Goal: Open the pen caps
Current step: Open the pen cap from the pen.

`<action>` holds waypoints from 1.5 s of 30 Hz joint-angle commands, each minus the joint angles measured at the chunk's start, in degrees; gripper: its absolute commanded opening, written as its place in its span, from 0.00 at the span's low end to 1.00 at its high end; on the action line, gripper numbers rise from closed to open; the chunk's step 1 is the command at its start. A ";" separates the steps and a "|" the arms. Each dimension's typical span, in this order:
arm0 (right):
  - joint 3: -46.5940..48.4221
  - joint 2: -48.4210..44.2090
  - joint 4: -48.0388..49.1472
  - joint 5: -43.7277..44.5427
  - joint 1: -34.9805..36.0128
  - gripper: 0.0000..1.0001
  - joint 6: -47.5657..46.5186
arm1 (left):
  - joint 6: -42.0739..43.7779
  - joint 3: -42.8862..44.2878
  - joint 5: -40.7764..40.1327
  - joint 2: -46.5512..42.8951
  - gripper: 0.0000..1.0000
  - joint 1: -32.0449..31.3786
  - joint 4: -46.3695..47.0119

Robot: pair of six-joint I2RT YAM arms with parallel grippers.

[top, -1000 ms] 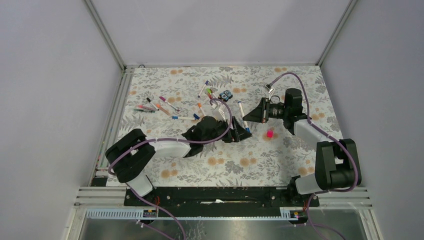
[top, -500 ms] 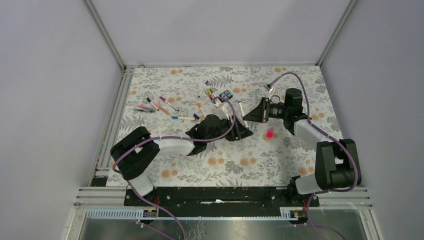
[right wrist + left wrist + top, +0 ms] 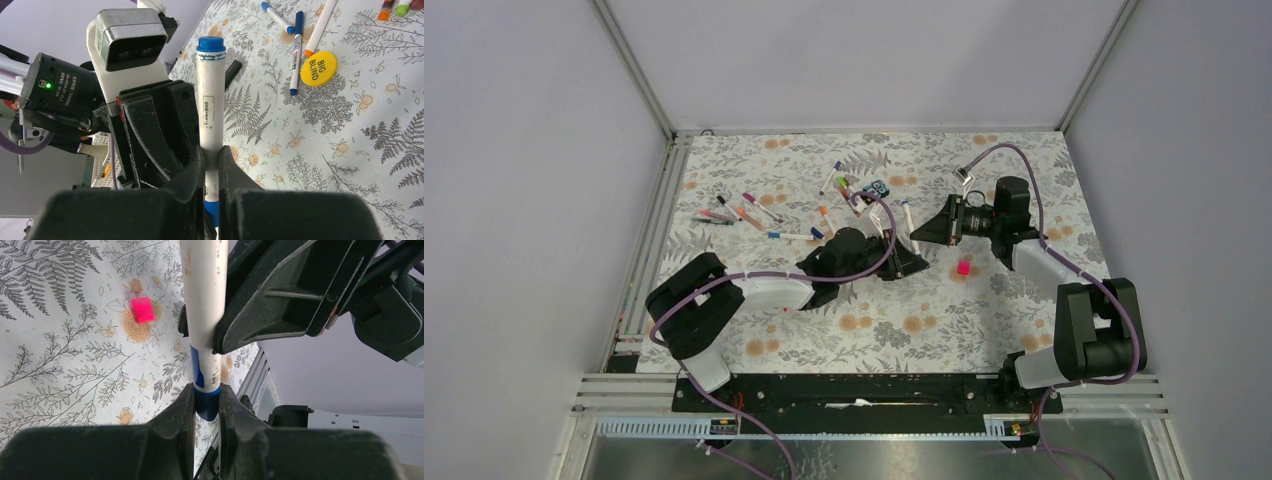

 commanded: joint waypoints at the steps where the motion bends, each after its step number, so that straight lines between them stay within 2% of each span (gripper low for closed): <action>1: -0.20 -2.76 0.16 -2.37 0.18 0.00 -0.89 | 2.07 0.68 0.15 -0.01 0.00 -0.01 3.49; 2: 0.04 -3.56 -0.75 -2.33 0.18 0.03 -2.46 | 2.58 0.42 0.59 -0.25 0.00 -0.05 3.52; 6: 1.91 -6.42 -10.19 -1.89 0.06 0.48 -13.42 | 5.89 -1.24 2.94 -2.25 0.00 0.06 2.98; 7: 2.67 -7.26 -13.36 -1.85 -0.13 0.67 -16.81 | 7.04 -1.66 3.50 -3.01 0.00 0.06 2.44; 9: 4.31 -8.69 -20.62 -2.49 -1.24 0.96 -23.15 | 10.05 -2.32 4.76 -5.13 0.00 0.10 0.05; 10: 5.04 -9.35 -22.60 -3.07 -1.74 0.99 -25.51 | 11.96 -2.58 5.40 -6.28 0.00 0.08 -1.47; 11: 5.82 -9.90 -26.42 -3.67 -2.16 1.00 -28.29 | 13.95 -2.73 6.25 -7.33 0.00 0.16 -3.08; 14: 6.28 -11.31 -29.51 -5.44 -2.37 1.00 -31.06 | 19.70 -2.92 9.29 -10.32 0.00 0.19 -8.15; 21: 7.66 -8.89 -29.68 -10.89 -1.97 1.00 -26.87 | 27.52 -1.95 14.72 -13.35 0.00 0.24 -16.31; 27: 8.03 -7.90 -26.82 -10.90 2.54 0.97 -20.54 | 27.75 0.41 16.94 -11.32 0.00 0.15 -17.53; 33: 8.43 -5.78 -26.71 -9.88 4.12 0.82 -19.29 | 27.71 1.26 17.77 -10.90 0.00 0.06 -17.21; 35: 8.71 -5.35 -26.69 -9.96 4.96 0.70 -19.27 | 27.67 1.21 18.06 -10.82 0.00 0.03 -17.17; 36: 8.92 -5.18 -26.70 -10.24 5.30 0.58 -19.33 | 27.67 1.16 18.13 -10.75 0.00 0.02 -17.17; 38: 9.44 -4.91 -26.76 -10.52 5.54 0.23 -19.64 | 27.62 0.89 18.09 -10.81 0.00 0.08 -17.10; 40: 10.93 -5.29 -27.17 -10.42 5.27 0.04 -20.48 | 26.86 0.64 18.67 -10.62 0.00 0.08 -17.19; 41: 12.01 -5.41 -27.33 -10.14 5.03 0.00 -20.58 | 26.45 0.72 19.56 -10.22 0.00 0.16 -17.91; 45: 23.22 -3.20 -34.90 -9.08 2.29 0.00 -24.60 | 26.50 1.49 23.37 -7.96 0.00 0.10 -23.71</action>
